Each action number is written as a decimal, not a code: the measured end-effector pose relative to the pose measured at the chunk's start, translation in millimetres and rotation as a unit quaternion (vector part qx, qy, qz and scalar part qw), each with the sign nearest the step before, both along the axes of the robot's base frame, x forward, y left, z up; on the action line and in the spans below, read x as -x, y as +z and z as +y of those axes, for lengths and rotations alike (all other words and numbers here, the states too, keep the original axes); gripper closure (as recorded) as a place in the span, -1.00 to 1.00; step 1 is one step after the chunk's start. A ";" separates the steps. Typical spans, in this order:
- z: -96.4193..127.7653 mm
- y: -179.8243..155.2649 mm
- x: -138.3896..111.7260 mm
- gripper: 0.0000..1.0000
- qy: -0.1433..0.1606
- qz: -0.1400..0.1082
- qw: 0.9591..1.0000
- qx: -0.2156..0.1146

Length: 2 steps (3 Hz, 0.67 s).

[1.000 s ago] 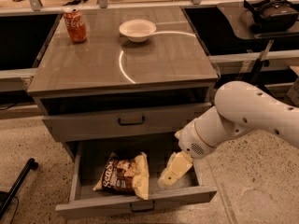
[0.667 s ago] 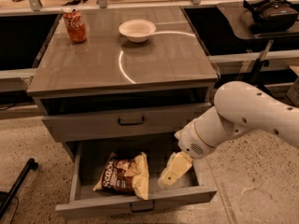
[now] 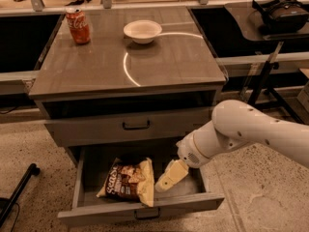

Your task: Pick brown chip bag from middle drawer and place on counter

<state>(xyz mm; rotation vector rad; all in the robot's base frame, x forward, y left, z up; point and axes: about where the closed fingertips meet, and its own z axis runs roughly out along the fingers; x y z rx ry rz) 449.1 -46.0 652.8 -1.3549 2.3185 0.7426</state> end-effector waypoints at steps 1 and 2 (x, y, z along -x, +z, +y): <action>13.1 -27.2 -10.4 -1.00 0.006 0.010 1.000 -0.012; 34.0 -53.2 -21.3 -1.00 0.030 0.017 0.999 -0.014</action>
Offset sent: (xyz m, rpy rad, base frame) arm 0.0374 0.0620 -0.0872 0.0318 0.0506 0.1266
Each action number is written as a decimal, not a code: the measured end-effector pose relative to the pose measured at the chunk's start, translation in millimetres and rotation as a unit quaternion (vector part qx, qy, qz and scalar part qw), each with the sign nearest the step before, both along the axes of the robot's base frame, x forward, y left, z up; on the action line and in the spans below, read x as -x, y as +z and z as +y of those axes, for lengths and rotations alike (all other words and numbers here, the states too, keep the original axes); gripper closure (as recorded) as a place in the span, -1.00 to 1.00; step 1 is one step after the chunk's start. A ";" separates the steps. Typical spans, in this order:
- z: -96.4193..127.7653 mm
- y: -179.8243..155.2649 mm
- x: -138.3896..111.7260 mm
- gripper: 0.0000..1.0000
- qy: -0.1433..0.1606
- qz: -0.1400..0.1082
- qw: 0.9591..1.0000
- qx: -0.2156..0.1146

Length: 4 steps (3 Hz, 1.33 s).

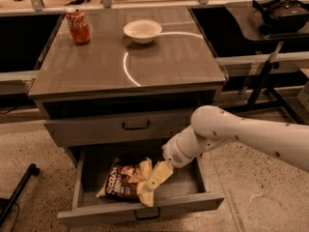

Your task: Pick brown chip bag from middle drawer and place on counter

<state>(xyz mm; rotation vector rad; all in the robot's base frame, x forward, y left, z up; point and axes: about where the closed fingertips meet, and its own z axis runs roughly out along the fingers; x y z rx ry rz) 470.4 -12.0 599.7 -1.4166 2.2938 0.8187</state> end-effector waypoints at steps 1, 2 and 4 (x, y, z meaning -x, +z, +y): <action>39.1 -46.7 -18.5 -1.00 0.018 0.015 1.000 0.015; 42.5 -56.7 -20.9 -1.00 0.019 0.015 1.000 0.014; 46.1 -86.4 -34.7 -1.00 0.016 0.016 1.000 0.002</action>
Offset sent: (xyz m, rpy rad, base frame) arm 0.0321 0.0520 -0.0708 -0.0429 0.0462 0.0110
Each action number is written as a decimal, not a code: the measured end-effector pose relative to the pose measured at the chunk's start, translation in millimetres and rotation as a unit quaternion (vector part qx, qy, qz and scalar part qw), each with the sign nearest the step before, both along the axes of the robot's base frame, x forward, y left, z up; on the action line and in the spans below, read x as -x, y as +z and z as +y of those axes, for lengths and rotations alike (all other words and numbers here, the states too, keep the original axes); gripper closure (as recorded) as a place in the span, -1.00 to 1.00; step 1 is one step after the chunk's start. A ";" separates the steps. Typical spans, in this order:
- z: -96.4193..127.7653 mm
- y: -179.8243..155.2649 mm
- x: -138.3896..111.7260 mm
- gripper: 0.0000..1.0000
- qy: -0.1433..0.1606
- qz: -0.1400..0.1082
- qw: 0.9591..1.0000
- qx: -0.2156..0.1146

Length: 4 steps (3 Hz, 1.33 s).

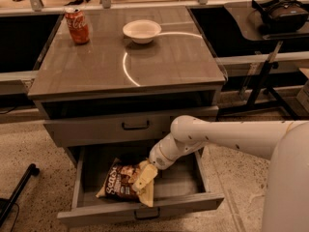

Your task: Pick brown chip bag from middle drawer and place on counter

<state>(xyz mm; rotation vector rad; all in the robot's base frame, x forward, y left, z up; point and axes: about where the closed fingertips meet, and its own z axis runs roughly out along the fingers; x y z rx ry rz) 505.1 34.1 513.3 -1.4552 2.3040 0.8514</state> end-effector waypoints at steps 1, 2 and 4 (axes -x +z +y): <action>1.2 -14.6 -9.0 -1.00 -0.006 0.007 1.000 0.000; 4.4 -28.3 -17.4 -1.00 -0.011 0.016 1.000 0.001; 15.1 -47.3 -22.1 -0.47 -0.002 0.031 1.000 0.000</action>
Offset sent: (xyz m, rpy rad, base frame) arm 0.0303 0.0059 -0.0427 -0.0057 0.0481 -0.0408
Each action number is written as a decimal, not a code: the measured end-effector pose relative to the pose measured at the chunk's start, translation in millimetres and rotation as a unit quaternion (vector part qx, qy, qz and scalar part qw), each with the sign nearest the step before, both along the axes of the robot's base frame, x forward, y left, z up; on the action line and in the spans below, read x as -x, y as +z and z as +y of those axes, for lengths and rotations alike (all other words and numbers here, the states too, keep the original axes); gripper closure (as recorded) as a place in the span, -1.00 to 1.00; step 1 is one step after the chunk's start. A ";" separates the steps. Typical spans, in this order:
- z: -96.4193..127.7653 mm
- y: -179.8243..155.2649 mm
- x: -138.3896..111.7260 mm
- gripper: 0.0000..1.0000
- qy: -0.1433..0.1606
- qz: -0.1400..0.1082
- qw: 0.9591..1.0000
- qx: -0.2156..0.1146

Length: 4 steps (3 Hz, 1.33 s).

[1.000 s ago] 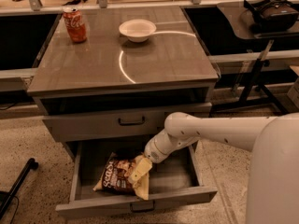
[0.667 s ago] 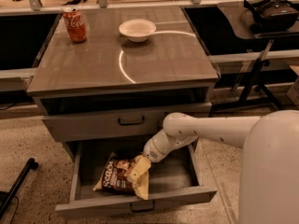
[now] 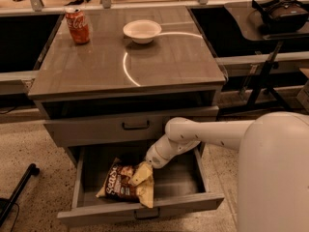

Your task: Pick brown chip bag from middle drawer and place on counter

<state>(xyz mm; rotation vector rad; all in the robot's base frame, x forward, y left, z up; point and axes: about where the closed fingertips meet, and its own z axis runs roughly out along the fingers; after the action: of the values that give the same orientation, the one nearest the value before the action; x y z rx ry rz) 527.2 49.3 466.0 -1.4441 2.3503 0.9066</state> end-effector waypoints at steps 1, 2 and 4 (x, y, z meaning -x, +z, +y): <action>0.7 -7.8 7.7 0.00 0.012 0.012 1.000 0.005; 1.5 -8.7 13.6 0.46 0.026 0.014 1.000 0.005; -14.1 21.3 17.0 1.00 0.032 -0.029 0.999 -0.005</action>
Offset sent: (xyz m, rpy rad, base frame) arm -0.0181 -0.0002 -0.0064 -0.0101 0.0246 0.0837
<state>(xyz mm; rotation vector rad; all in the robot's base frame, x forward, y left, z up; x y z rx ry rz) 510.2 35.2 487.3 -1.5283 2.2664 0.8784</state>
